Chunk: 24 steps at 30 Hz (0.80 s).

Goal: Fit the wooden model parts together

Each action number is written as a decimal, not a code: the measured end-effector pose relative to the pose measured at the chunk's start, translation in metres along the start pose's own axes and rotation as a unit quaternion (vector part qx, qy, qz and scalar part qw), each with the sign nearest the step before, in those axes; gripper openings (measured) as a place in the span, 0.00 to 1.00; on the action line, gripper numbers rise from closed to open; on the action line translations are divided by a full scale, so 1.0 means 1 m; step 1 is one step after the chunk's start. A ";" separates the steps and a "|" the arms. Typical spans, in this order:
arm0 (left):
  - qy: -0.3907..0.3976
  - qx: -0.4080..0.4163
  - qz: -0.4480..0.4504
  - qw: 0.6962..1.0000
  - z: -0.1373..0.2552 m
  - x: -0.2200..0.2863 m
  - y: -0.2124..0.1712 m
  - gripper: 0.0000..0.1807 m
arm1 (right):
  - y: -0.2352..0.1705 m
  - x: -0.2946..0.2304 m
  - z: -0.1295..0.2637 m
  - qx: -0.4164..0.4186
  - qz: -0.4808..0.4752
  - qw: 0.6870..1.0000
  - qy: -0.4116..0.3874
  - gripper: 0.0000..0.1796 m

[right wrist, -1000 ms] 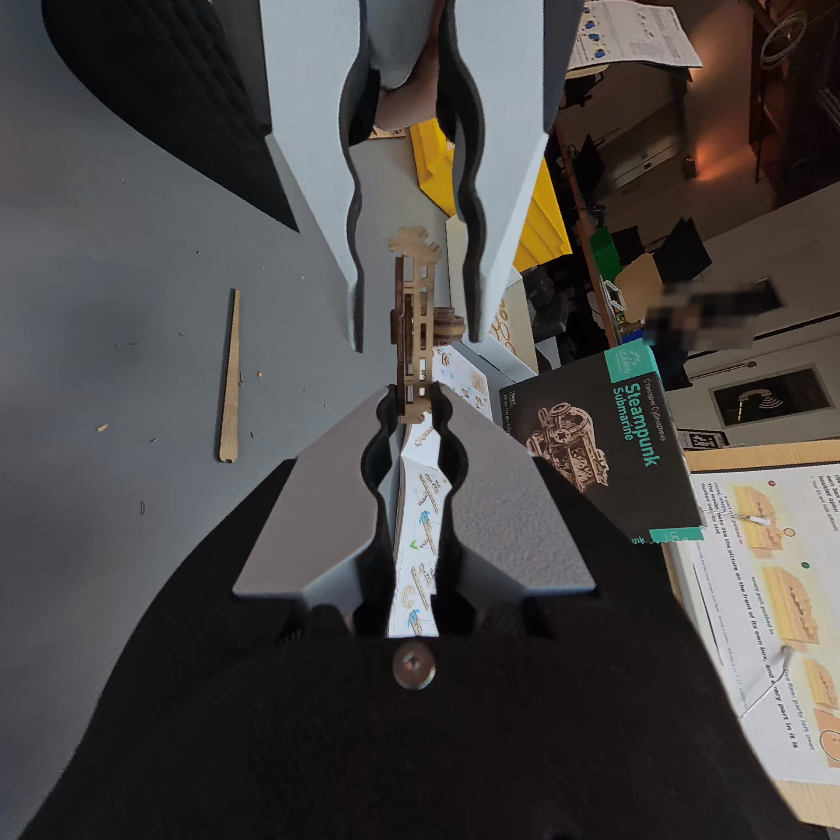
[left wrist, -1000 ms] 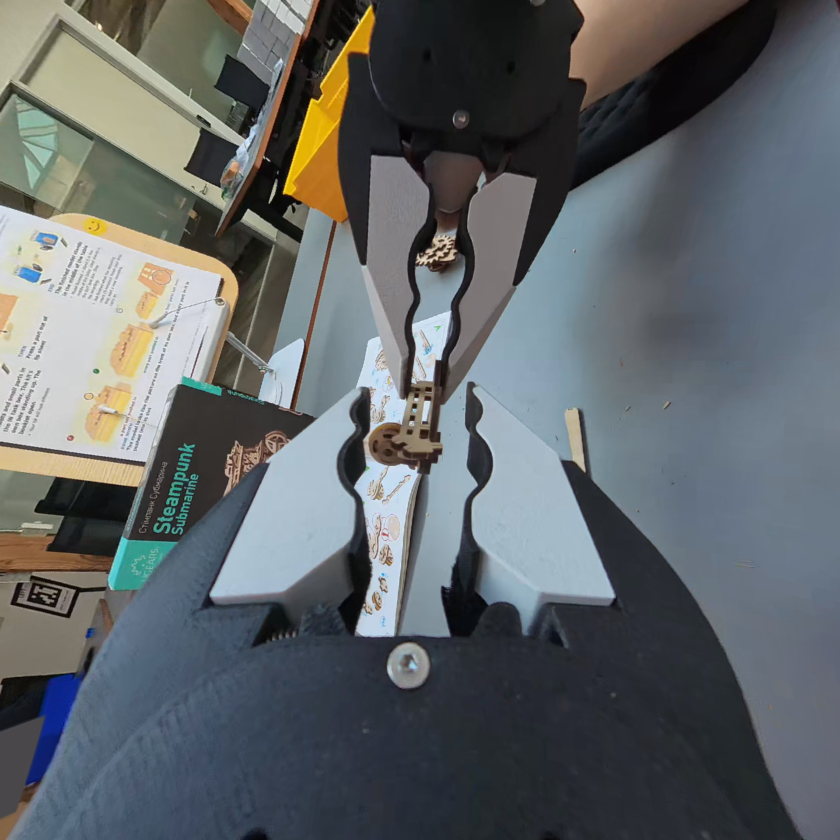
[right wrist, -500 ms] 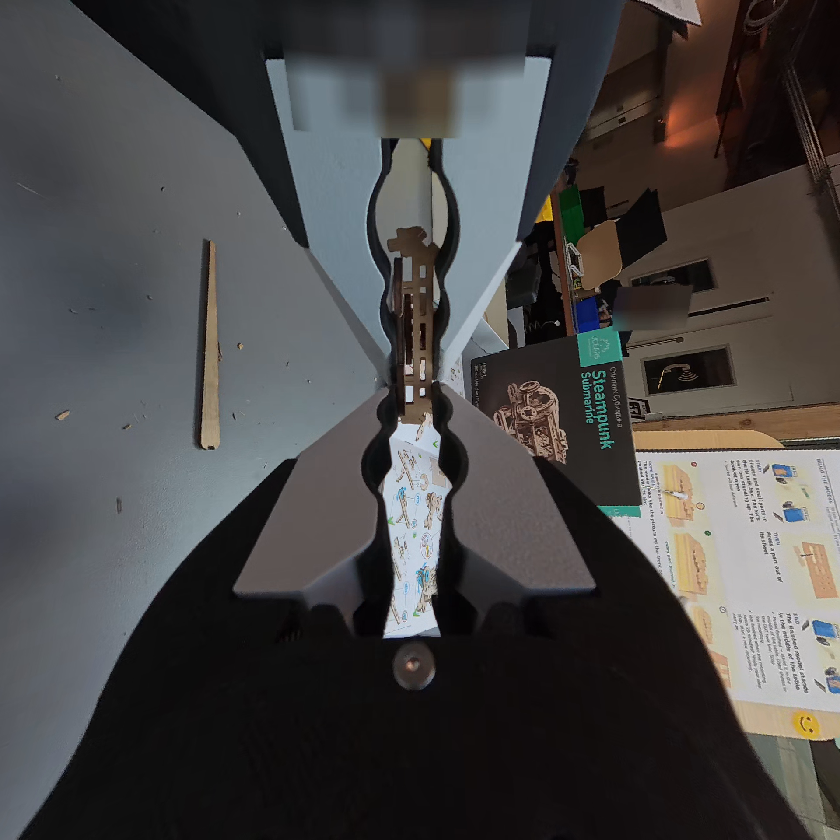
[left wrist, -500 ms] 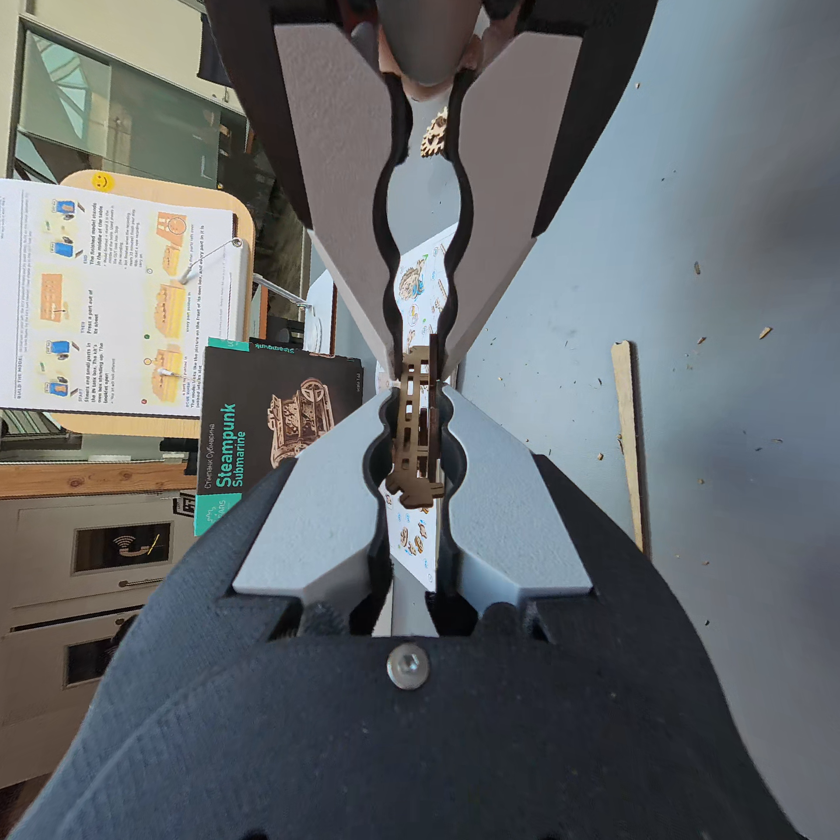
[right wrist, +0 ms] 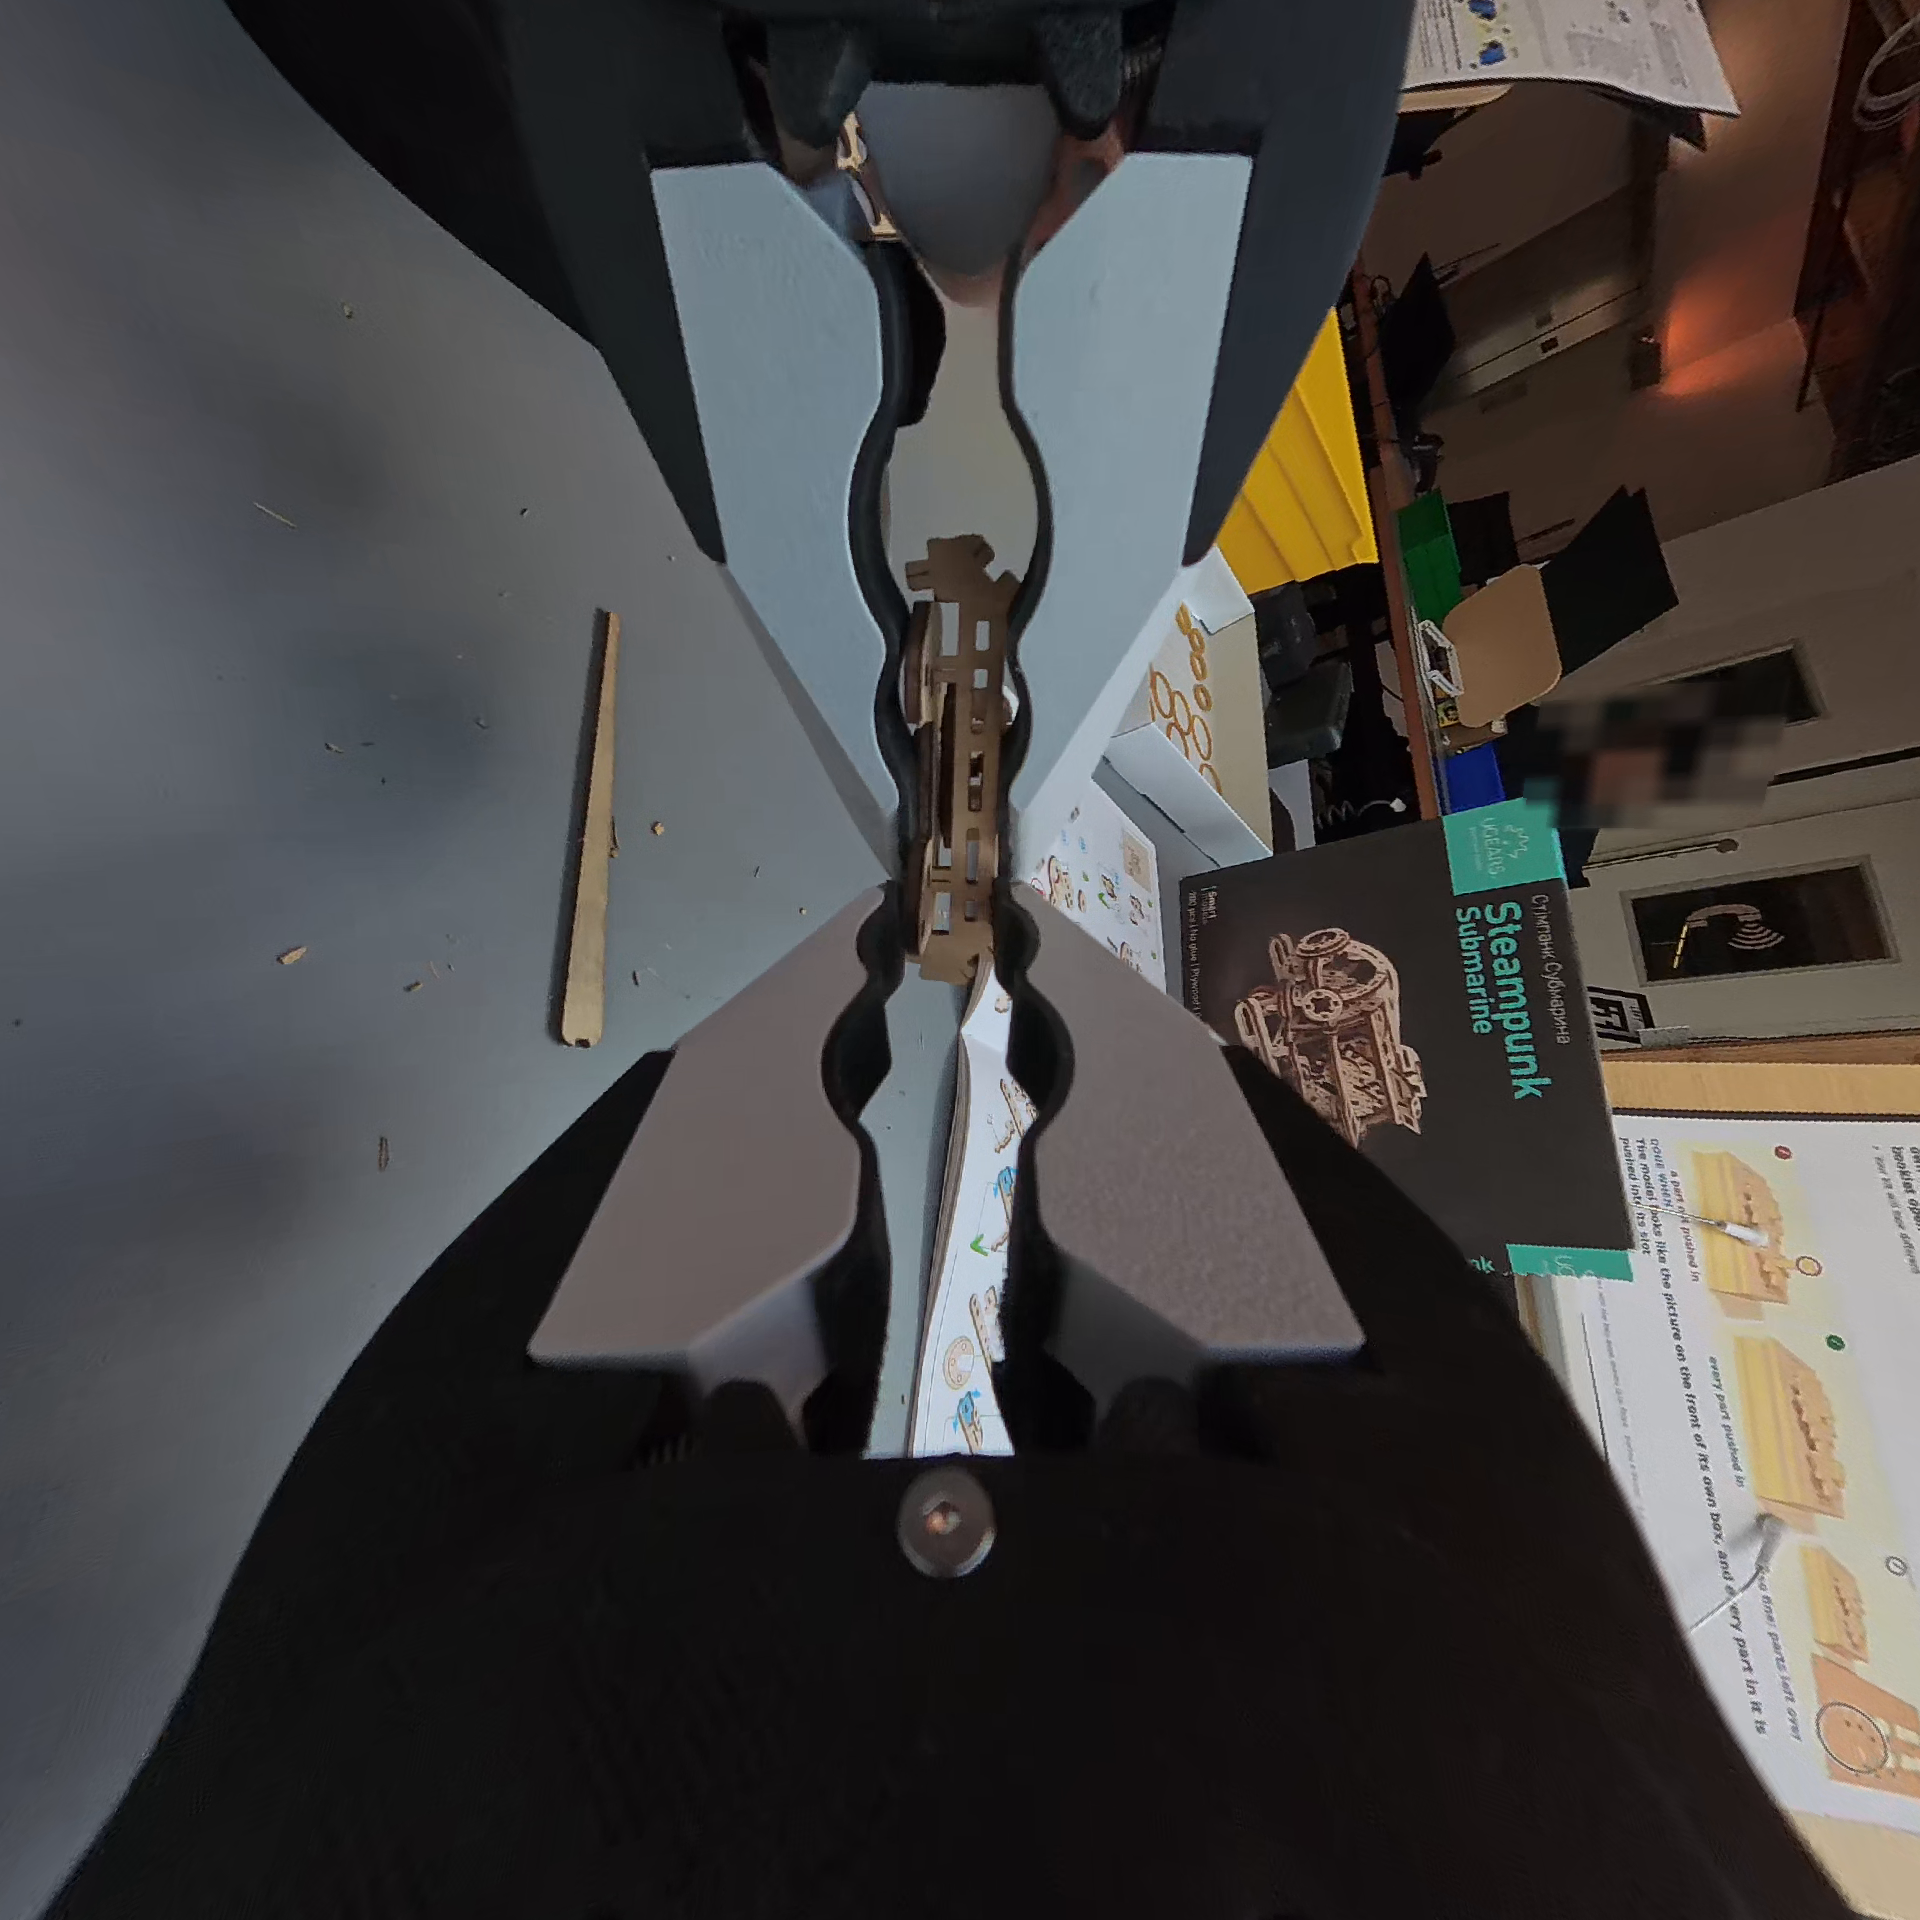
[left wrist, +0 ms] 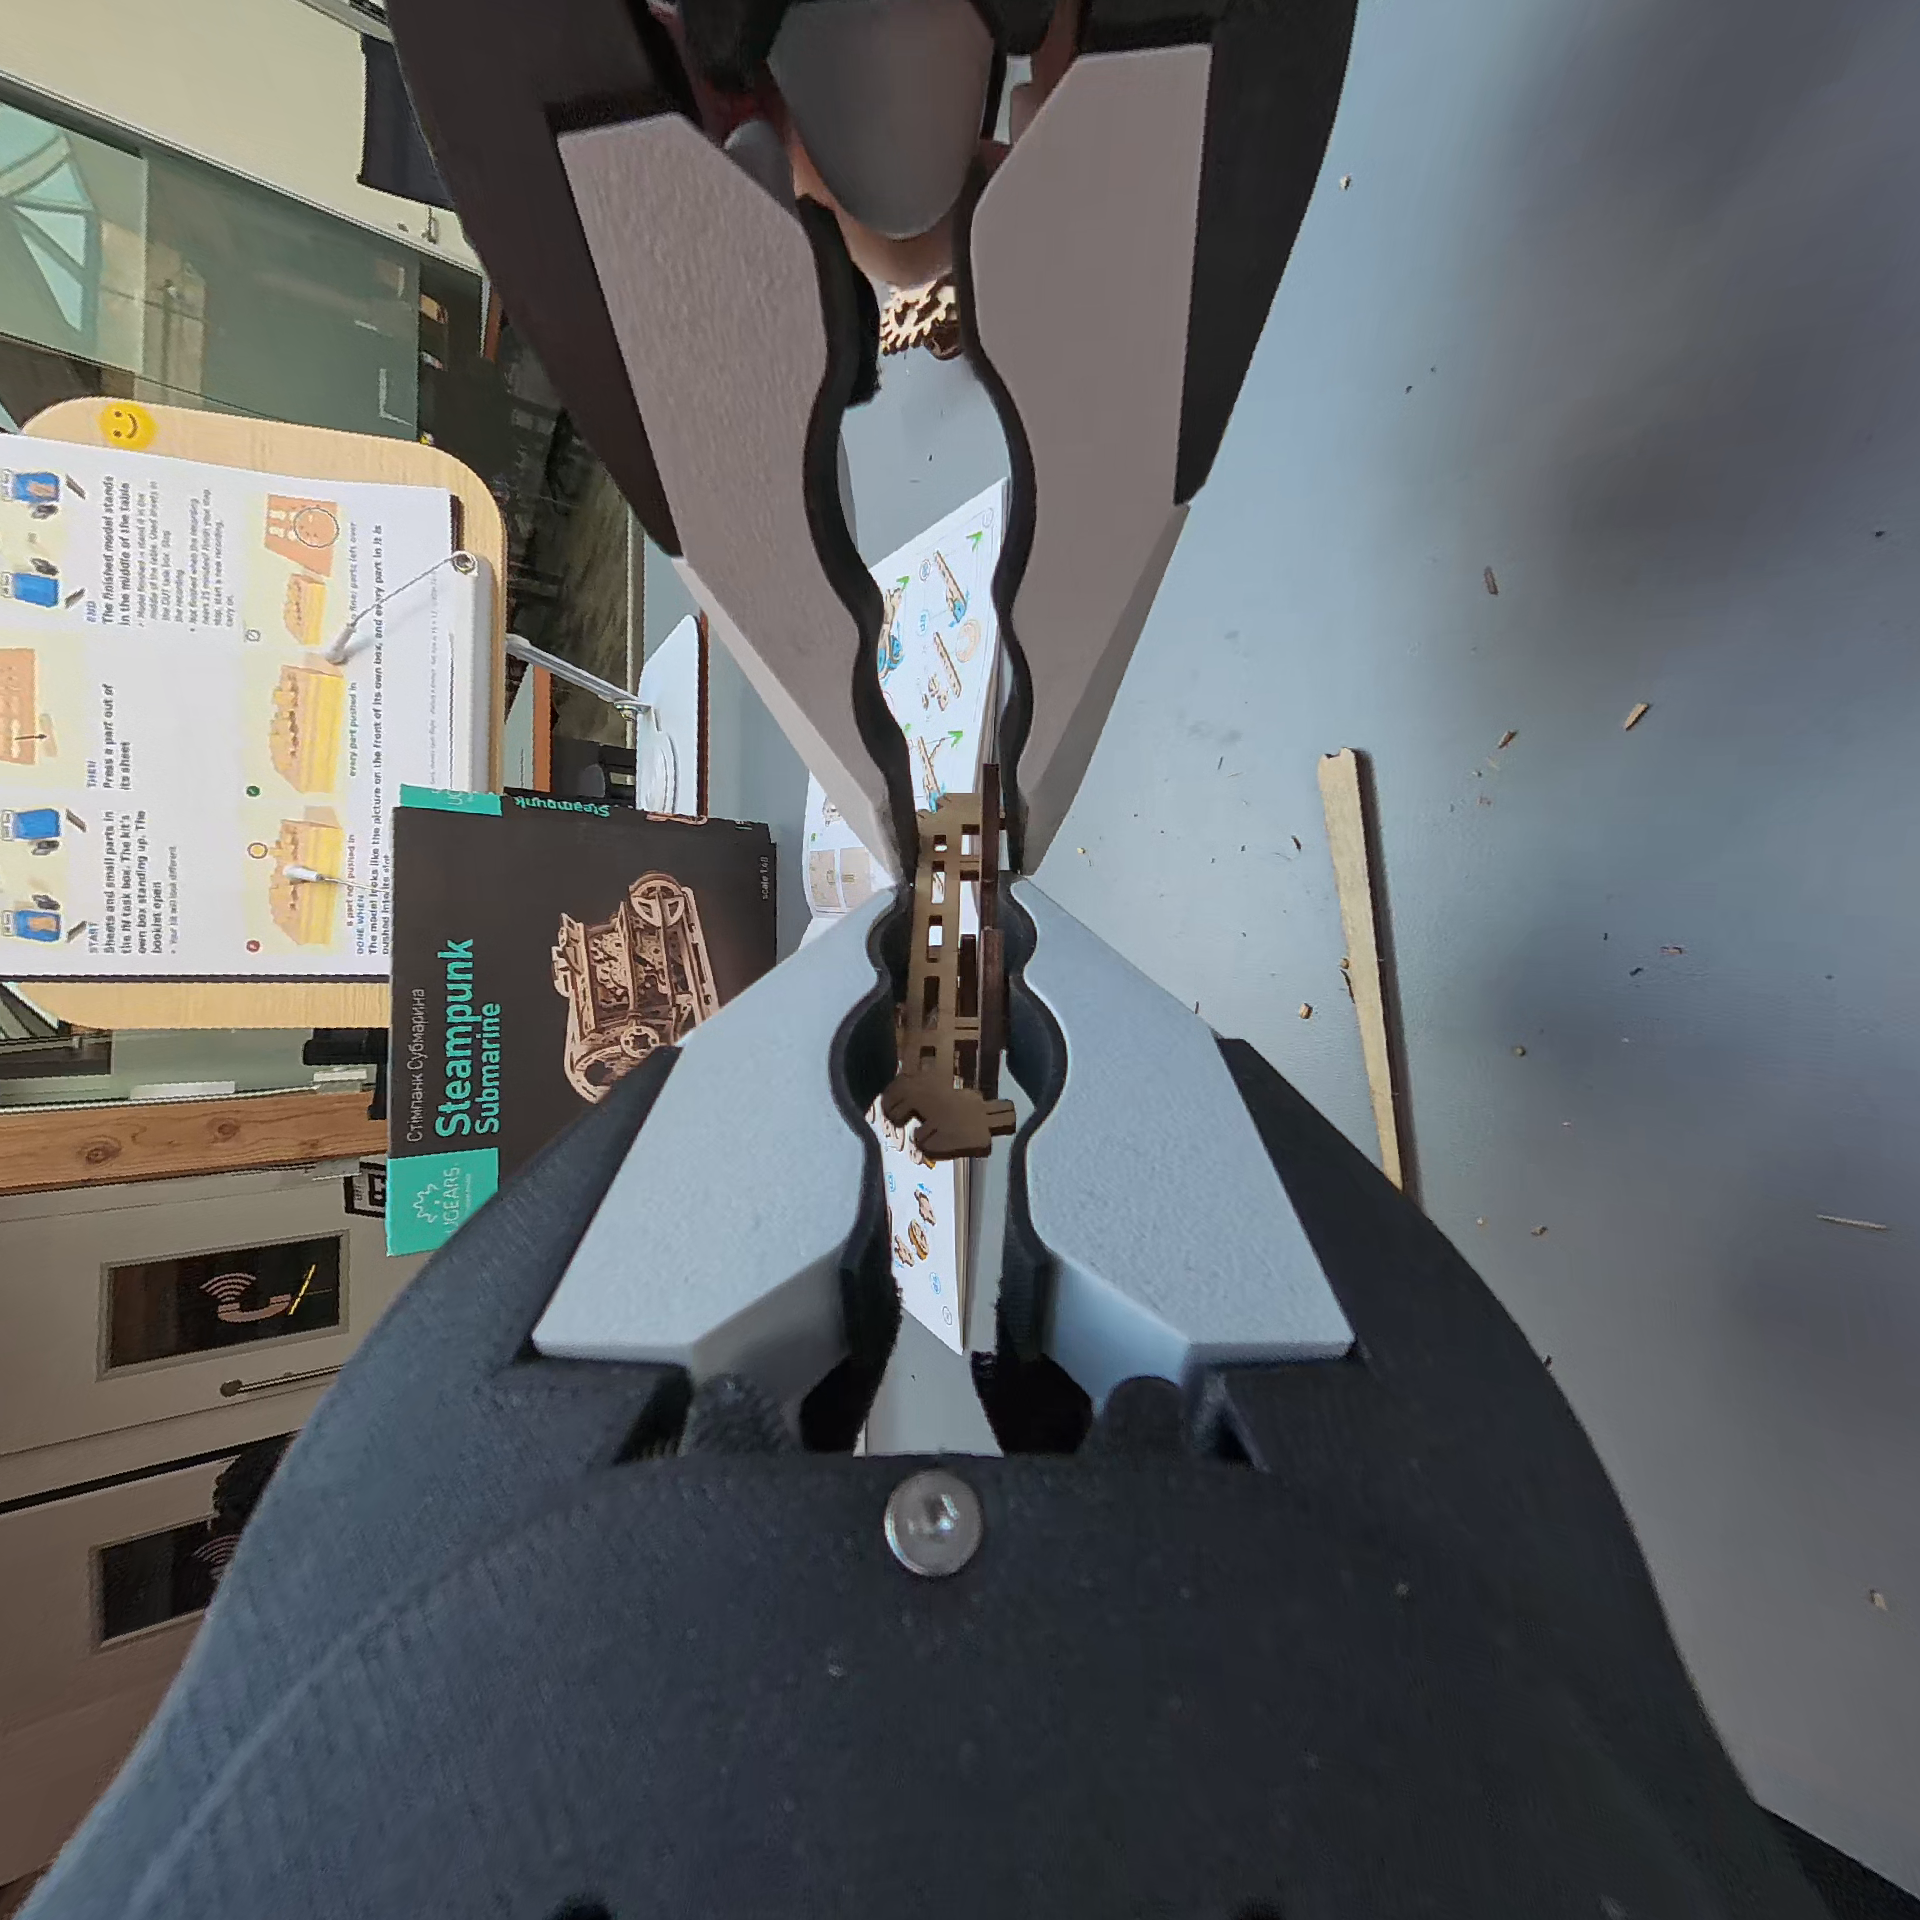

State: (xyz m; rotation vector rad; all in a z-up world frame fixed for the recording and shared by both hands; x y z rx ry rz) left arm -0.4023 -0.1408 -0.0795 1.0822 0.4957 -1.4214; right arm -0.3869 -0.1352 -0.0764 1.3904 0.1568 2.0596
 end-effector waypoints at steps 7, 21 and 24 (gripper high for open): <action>-0.021 -0.009 0.012 1.000 -0.003 0.006 0.000 0.07 | -0.004 -0.004 -0.001 -0.004 -0.021 1.000 0.022 0.08; -0.014 0.013 0.089 0.996 -0.001 0.002 -0.004 0.10 | -0.017 -0.004 -0.008 -0.012 -0.067 0.997 0.046 0.08; -0.015 0.027 0.115 0.993 0.006 -0.001 -0.005 0.11 | -0.017 -0.002 -0.006 0.004 -0.086 0.995 0.053 0.08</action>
Point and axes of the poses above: each gripper's, where its closed fingertips meet, z back along the fingers, y out of its top, x = y × z across the jaws, the point moved 2 cm from there along z, back along the fingers, and after that the axes turned 2 degrees about -x, right-handed, at the moved point
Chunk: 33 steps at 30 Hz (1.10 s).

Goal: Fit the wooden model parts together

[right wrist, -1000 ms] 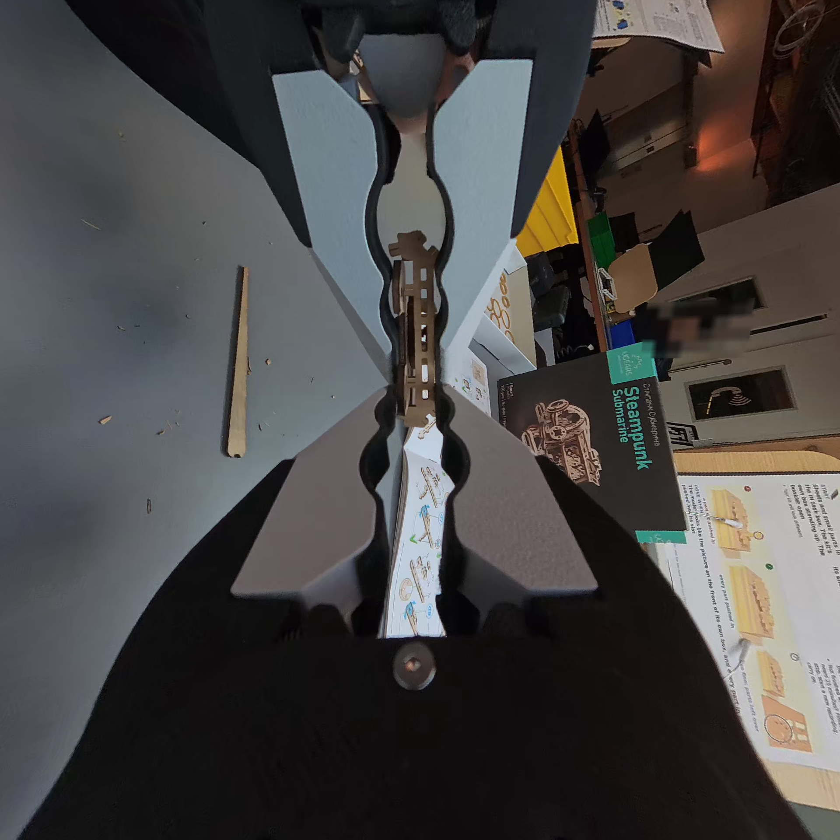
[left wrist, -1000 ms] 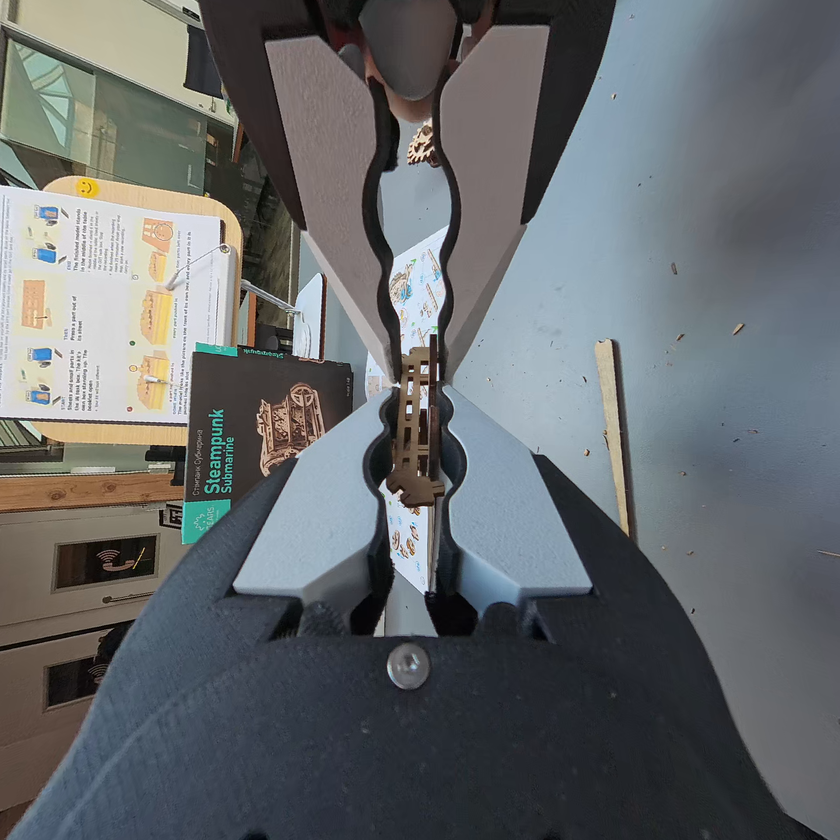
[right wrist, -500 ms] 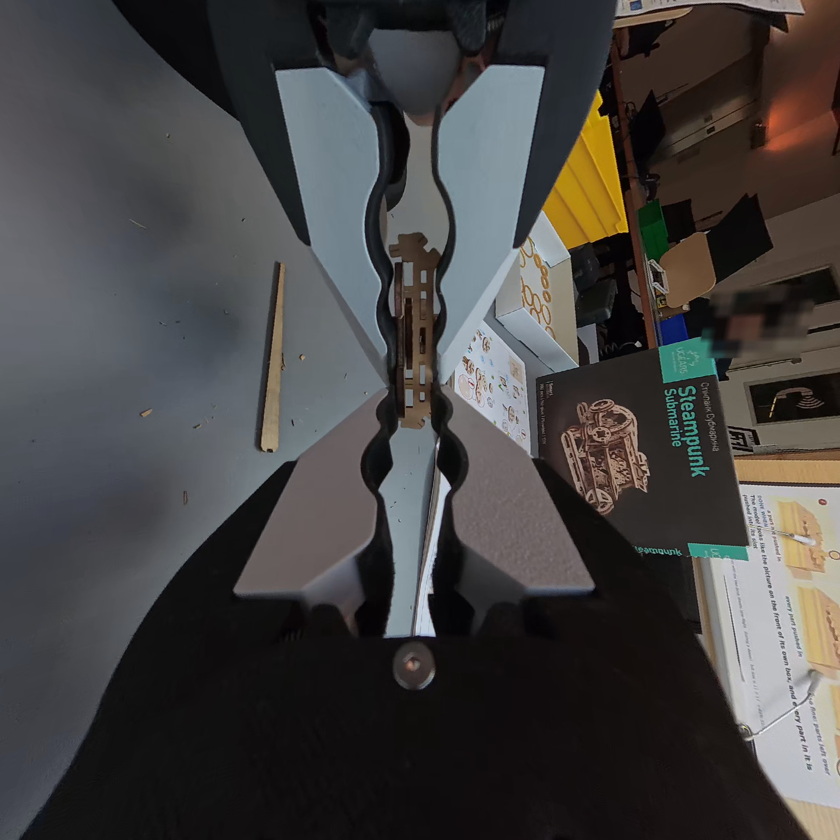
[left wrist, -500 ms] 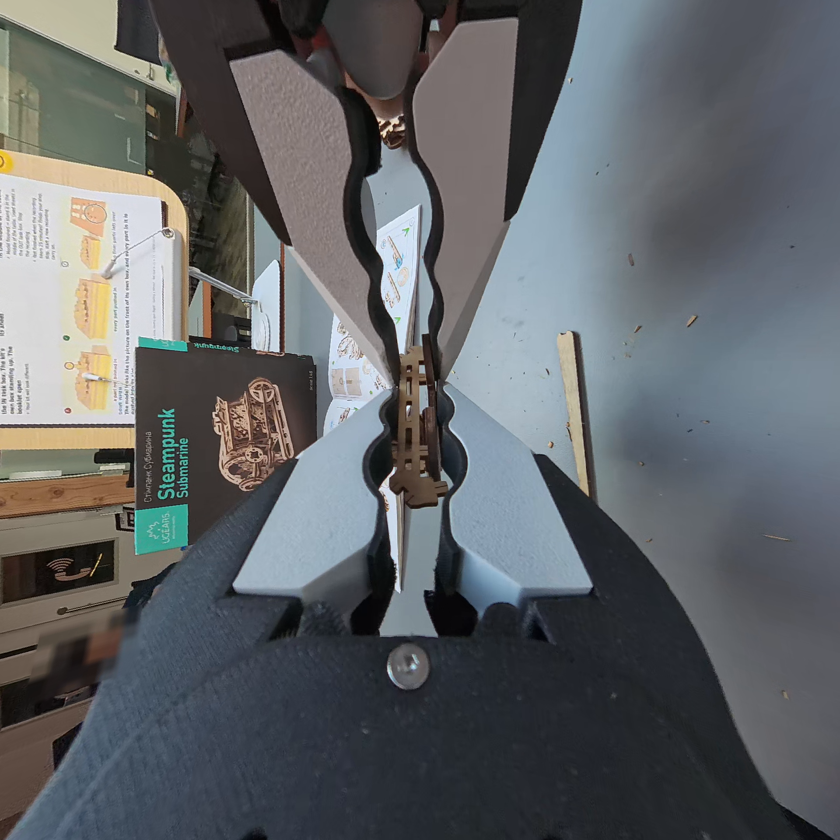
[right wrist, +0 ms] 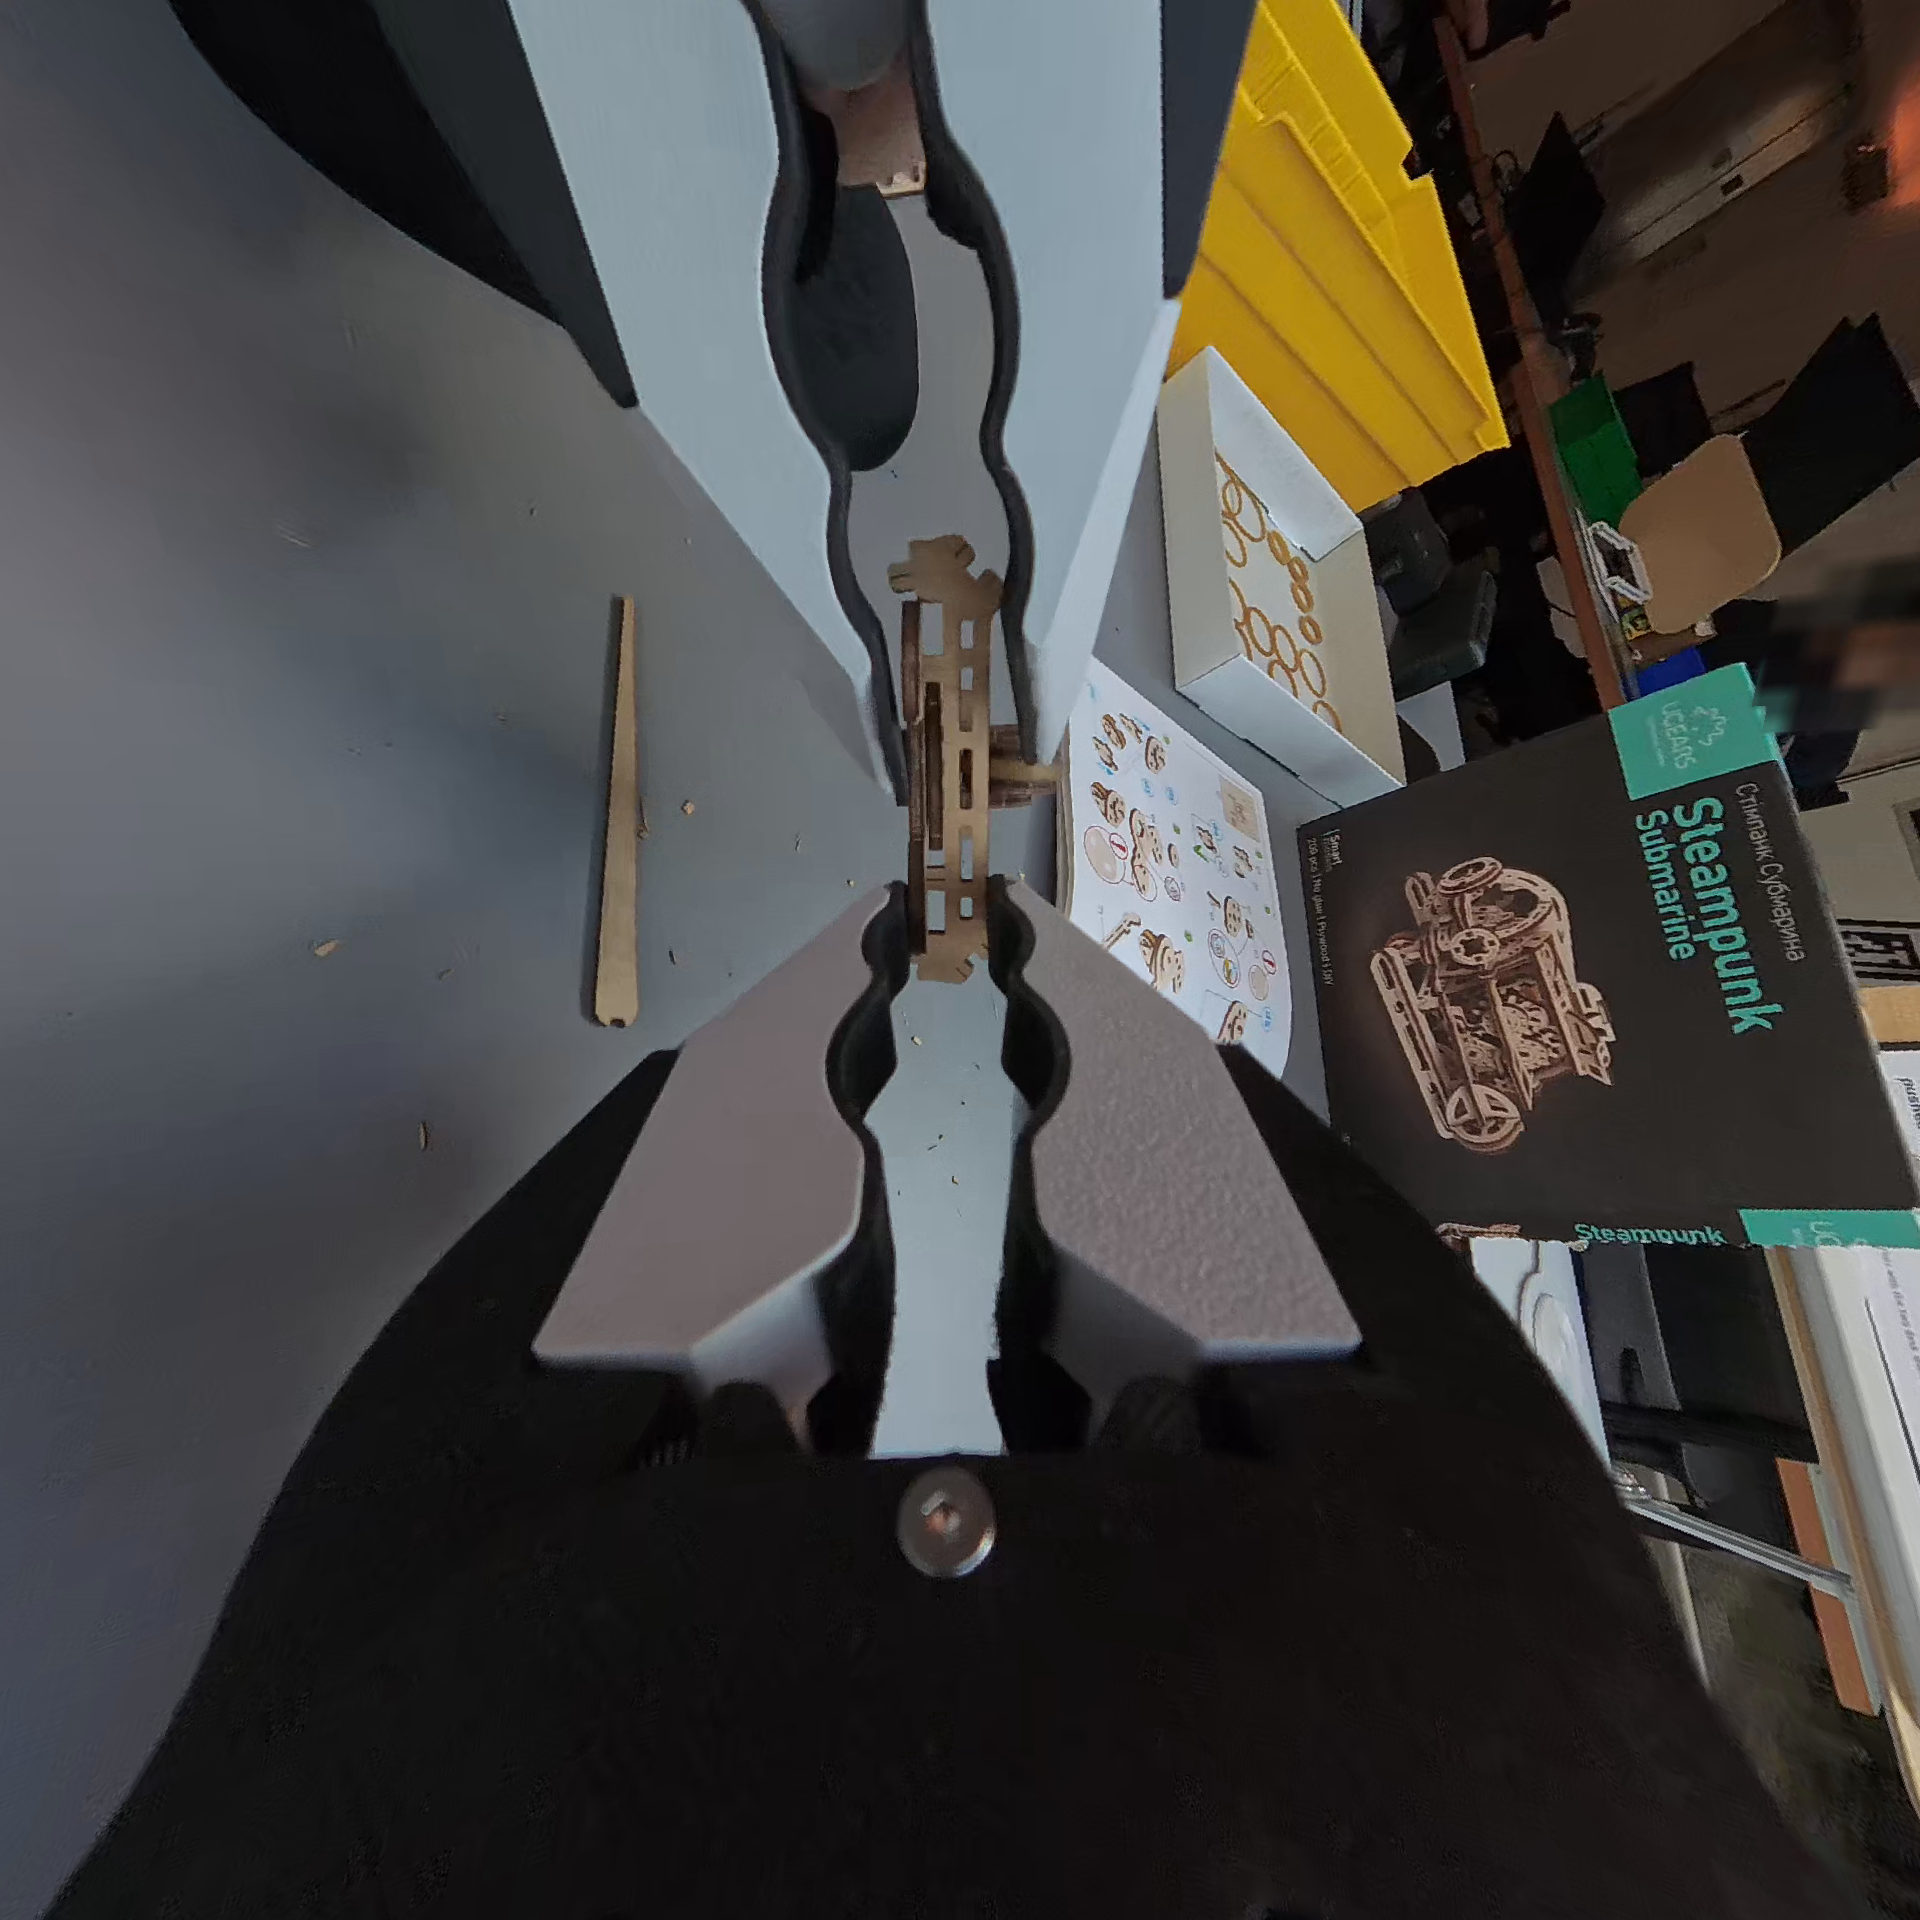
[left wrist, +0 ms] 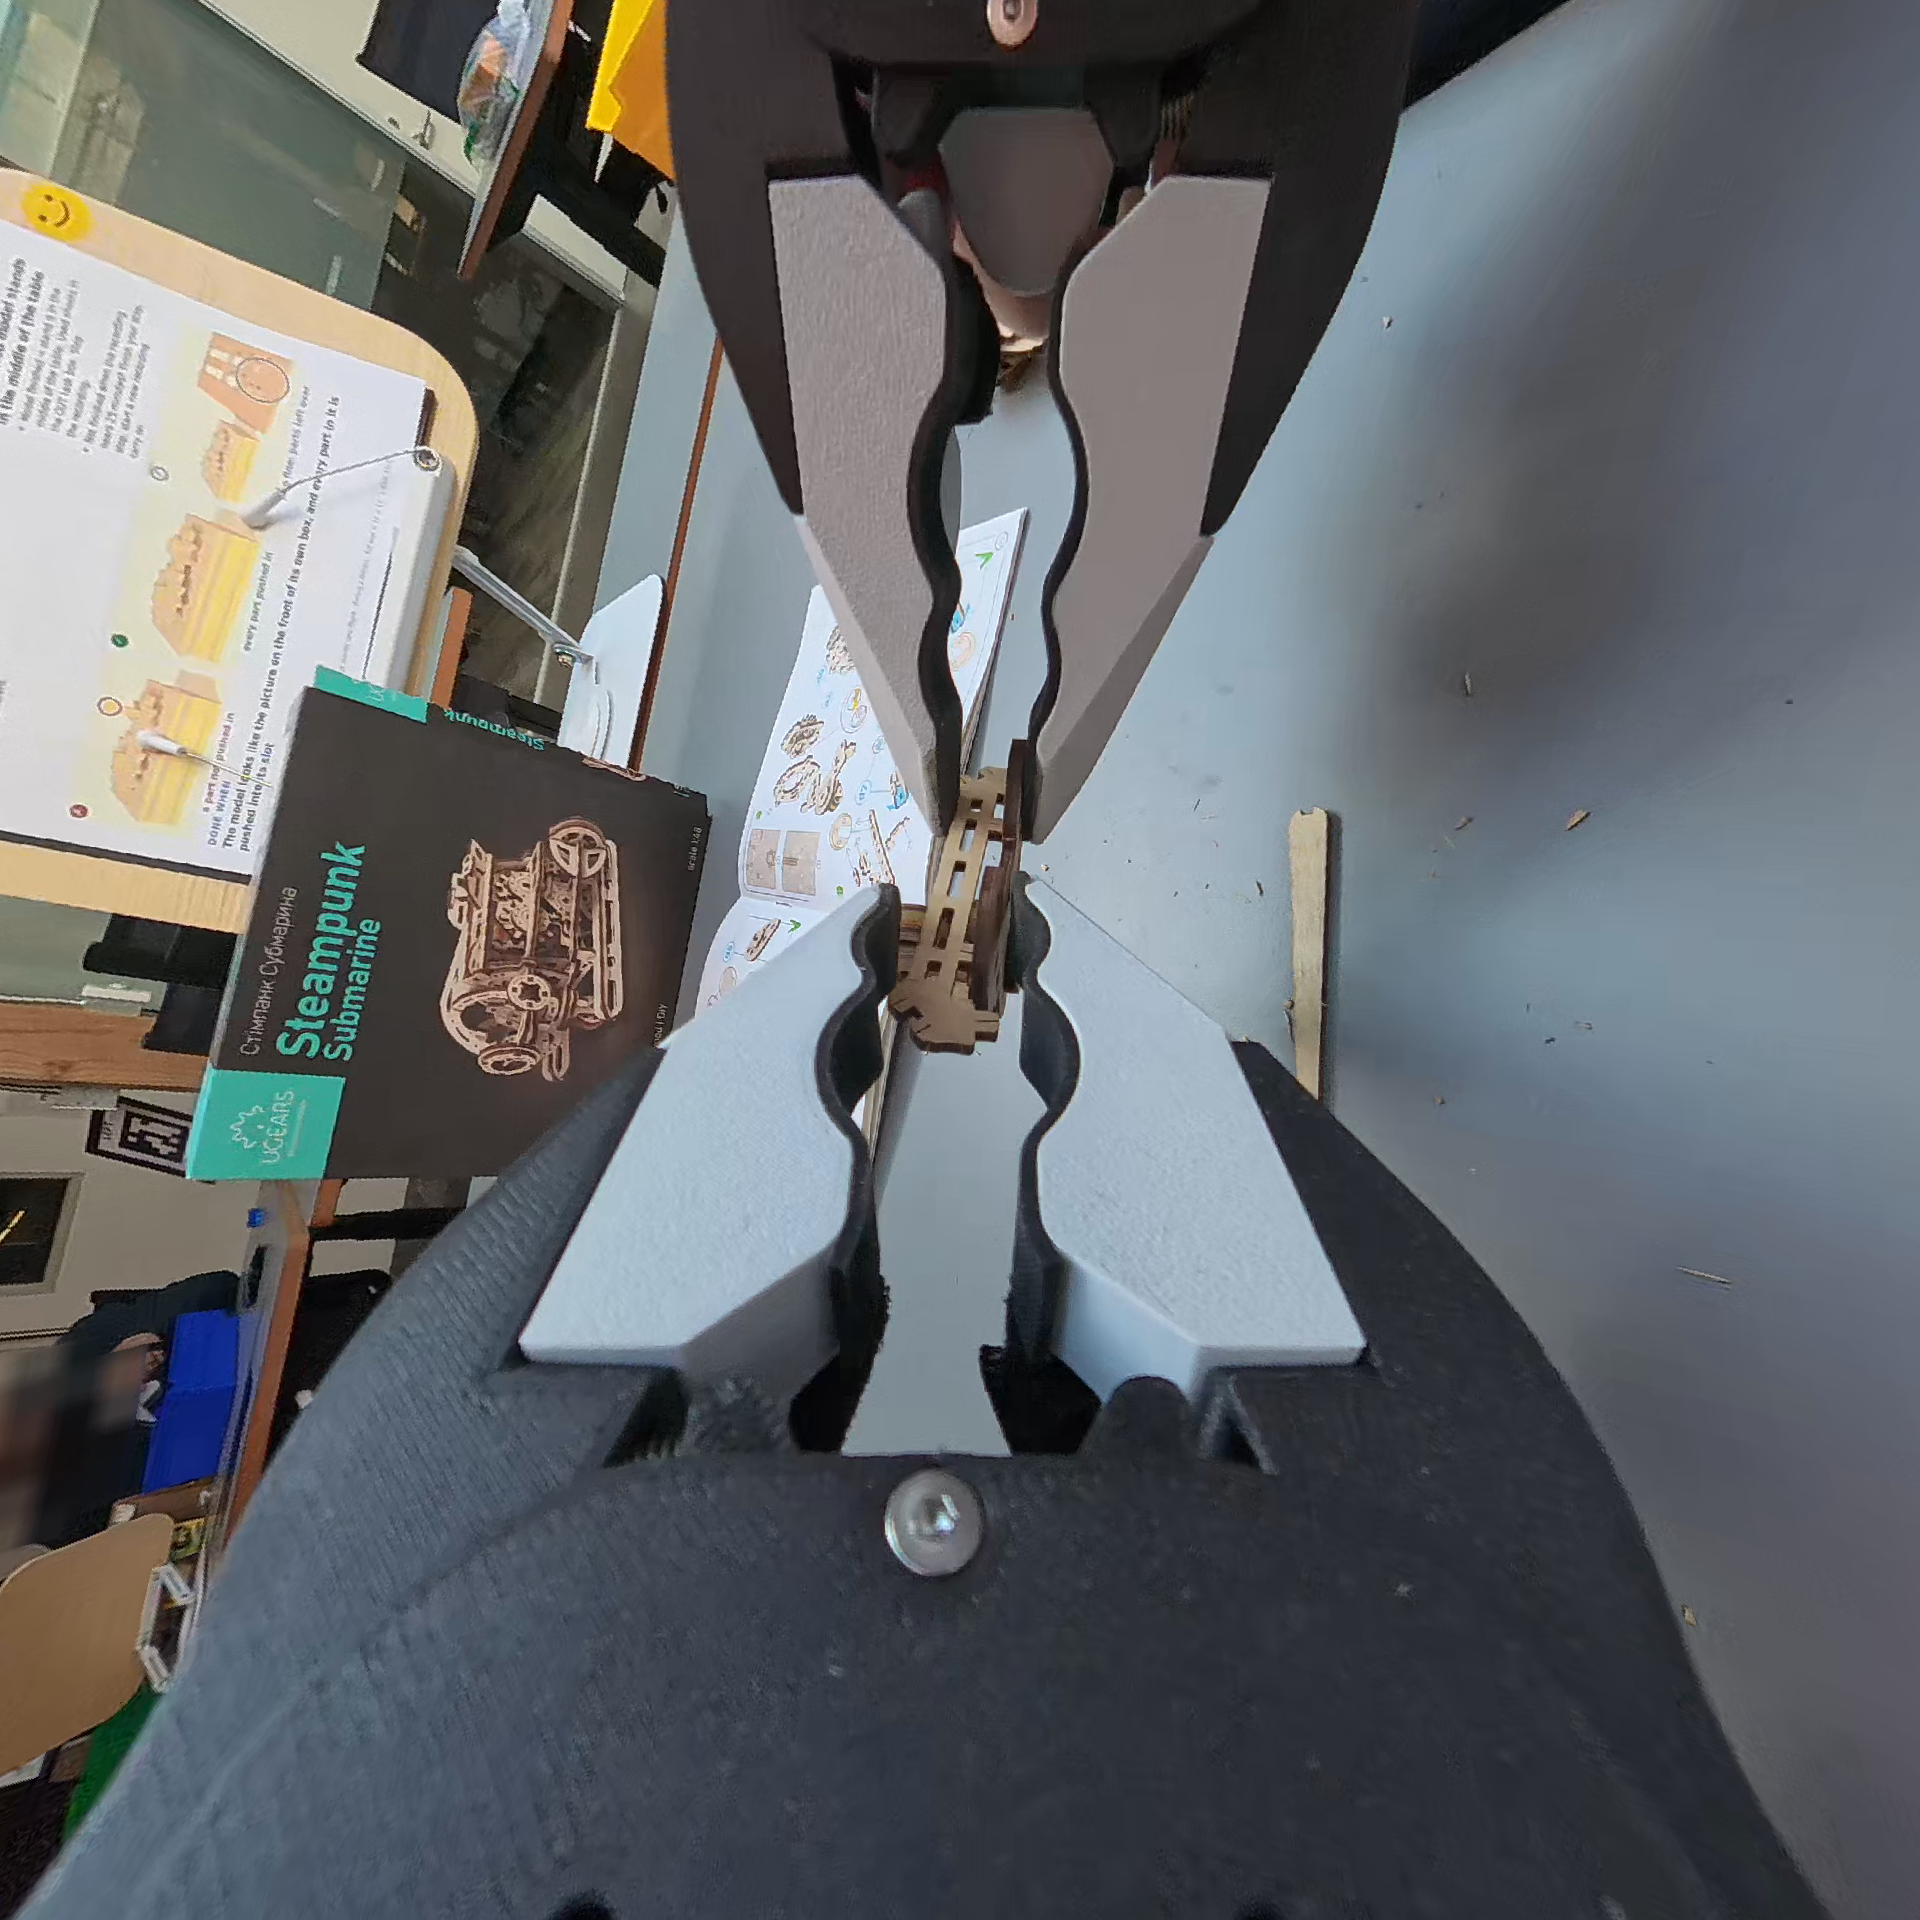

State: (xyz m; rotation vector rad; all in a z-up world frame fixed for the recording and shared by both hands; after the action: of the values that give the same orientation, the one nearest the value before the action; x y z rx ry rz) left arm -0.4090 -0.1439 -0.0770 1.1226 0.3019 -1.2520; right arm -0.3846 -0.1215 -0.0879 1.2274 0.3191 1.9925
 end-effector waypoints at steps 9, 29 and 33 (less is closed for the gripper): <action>0.002 -0.005 0.010 1.000 0.006 0.001 -0.003 0.09 | -0.006 -0.001 -0.002 -0.011 -0.006 1.000 0.013 0.08; -0.194 -0.065 0.405 0.891 -0.006 0.011 -0.038 0.07 | -0.015 -0.003 0.004 0.067 -0.114 0.983 0.130 0.17; -0.269 -0.039 0.519 0.810 -0.007 0.011 -0.039 0.07 | -0.017 -0.009 -0.001 0.065 -0.099 0.984 0.133 0.17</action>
State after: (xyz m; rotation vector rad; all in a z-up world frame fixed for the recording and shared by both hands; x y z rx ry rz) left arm -0.4358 -0.1404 -0.1079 0.6189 -0.6364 -0.4901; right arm -0.3755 -0.1163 -0.1038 0.9640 0.6866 1.9845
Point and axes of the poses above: each gripper's, where its closed fingertips meet, z back along the fingers, y out of its top, x = y × z across the jaws, the point moved 2 cm from there along z, back along the fingers, and after that the axes turned 2 degrees about -x, right-handed, at the moved point
